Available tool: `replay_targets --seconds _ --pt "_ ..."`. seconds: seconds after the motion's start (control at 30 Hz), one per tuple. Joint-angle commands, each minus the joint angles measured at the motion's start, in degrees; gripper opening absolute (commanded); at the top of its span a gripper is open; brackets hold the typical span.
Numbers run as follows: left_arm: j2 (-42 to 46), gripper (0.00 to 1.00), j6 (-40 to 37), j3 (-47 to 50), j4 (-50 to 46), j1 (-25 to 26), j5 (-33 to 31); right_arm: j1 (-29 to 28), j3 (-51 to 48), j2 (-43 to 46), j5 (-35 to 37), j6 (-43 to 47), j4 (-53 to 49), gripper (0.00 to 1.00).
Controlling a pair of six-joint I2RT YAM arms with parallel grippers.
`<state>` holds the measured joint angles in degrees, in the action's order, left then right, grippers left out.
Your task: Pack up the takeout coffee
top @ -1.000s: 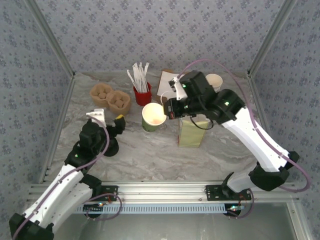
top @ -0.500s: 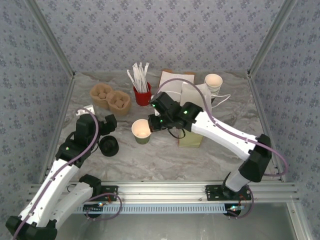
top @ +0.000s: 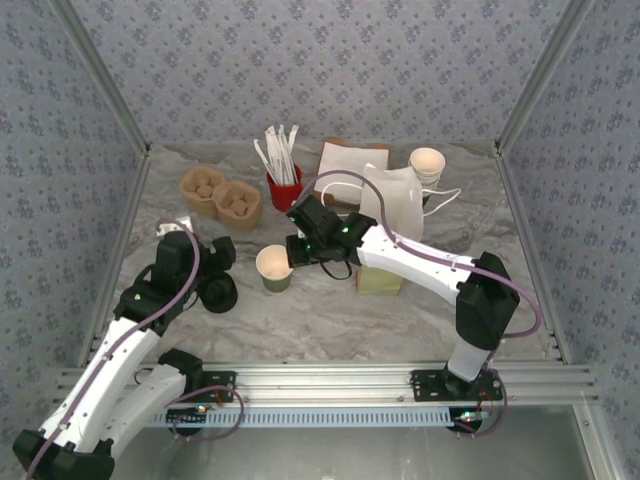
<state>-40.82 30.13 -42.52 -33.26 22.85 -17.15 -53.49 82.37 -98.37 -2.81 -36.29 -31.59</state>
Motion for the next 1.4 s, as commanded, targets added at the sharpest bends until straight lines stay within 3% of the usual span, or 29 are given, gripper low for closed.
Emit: replay_targets --seconds 0.0,0.23,0.43,0.67,1.37 --pt "0.92 0.96 0.37 0.30 -0.62 -0.44 0.78 0.43 -1.36 -1.32 -0.79 -1.00 2.10 0.00" --pt "0.23 0.96 0.64 0.07 -2.34 -0.52 2.23 0.71 -3.35 -2.99 -0.25 -0.97 3.61 0.00" --pt "-5.75 0.96 0.89 -4.19 -10.42 -2.95 9.37 1.05 -4.39 -3.78 0.84 -0.28 4.56 0.00" --pt "-4.39 0.96 4.48 -4.81 -15.63 -5.22 13.42 1.21 -4.76 -3.94 2.43 -0.26 3.97 0.04" --pt "-3.83 0.95 6.35 -4.76 -16.26 -5.71 12.75 1.02 -0.05 -1.40 11.42 3.38 -5.50 0.00"
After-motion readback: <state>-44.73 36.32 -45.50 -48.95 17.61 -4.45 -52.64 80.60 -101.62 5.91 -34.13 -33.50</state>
